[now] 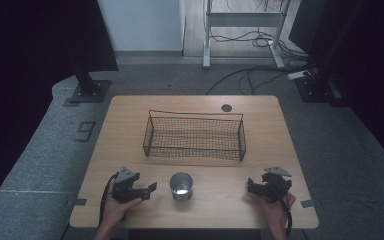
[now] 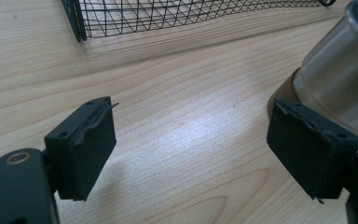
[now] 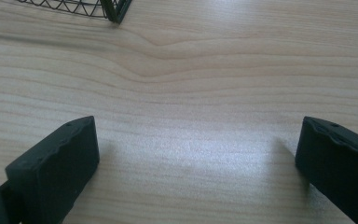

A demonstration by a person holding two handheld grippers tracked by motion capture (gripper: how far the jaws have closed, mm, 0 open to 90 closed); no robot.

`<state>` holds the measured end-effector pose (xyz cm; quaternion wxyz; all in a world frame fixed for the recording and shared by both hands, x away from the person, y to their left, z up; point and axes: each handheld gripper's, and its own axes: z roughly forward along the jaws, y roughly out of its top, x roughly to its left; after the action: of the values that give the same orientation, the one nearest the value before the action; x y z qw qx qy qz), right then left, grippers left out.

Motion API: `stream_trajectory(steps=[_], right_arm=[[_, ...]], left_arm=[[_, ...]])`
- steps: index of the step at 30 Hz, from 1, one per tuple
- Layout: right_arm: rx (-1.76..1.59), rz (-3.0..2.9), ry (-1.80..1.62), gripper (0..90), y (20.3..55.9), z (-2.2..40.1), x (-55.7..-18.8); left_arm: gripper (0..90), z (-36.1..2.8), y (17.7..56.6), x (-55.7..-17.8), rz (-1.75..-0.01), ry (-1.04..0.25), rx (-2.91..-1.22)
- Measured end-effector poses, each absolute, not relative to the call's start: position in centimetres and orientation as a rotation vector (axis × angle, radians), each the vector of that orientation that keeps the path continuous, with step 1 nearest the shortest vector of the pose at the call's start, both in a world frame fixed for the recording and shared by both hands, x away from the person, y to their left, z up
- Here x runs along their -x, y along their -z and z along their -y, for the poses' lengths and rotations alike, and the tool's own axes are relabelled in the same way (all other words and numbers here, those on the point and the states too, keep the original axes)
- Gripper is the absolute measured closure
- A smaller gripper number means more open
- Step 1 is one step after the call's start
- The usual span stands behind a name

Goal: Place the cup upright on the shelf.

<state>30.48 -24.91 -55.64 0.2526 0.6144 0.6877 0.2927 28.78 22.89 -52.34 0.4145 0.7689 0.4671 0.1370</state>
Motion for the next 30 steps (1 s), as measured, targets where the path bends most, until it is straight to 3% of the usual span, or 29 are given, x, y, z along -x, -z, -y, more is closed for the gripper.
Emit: stream_trajectory(steps=[15, 30], right_arm=[[-1.691, -1.846, -0.787, 0.0, 55.7, 25.1, -30.4], [-1.687, -1.847, -0.788, 0.0, 55.6, 25.2, -30.4]], left_arm=[[15.3, -22.5, 52.4, -28.9, -1.194, -0.324, -1.894], [14.8, -21.9, 50.6, -27.8, -1.105, -0.285, -1.823]])
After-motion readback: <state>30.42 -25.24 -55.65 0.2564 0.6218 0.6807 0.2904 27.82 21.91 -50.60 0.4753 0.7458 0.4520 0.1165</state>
